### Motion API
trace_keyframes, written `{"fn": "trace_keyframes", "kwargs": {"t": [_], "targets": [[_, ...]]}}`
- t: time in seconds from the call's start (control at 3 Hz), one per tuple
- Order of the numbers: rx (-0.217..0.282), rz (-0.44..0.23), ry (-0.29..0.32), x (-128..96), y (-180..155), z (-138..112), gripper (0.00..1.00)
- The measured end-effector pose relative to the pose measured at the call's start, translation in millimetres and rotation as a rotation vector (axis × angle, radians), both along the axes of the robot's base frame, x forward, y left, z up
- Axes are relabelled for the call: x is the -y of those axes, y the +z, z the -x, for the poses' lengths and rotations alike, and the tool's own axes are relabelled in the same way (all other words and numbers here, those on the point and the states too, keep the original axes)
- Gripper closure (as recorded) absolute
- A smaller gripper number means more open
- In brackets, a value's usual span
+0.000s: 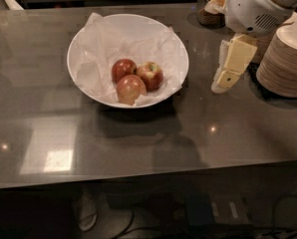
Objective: Pick apple from white bowl
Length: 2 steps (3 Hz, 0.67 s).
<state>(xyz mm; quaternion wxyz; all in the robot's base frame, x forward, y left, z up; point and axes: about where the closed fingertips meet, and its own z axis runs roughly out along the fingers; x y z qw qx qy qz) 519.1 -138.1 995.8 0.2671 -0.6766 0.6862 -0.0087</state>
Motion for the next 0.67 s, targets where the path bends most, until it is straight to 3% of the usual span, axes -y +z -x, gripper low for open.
{"fn": "trace_keyframes", "kwargs": {"t": [0.33, 0.67], "targets": [[0.019, -0.031, 0.014, -7, -2, -8, 0.0], [0.042, -0.097, 0.053, -27, -11, -31, 0.0]]}}
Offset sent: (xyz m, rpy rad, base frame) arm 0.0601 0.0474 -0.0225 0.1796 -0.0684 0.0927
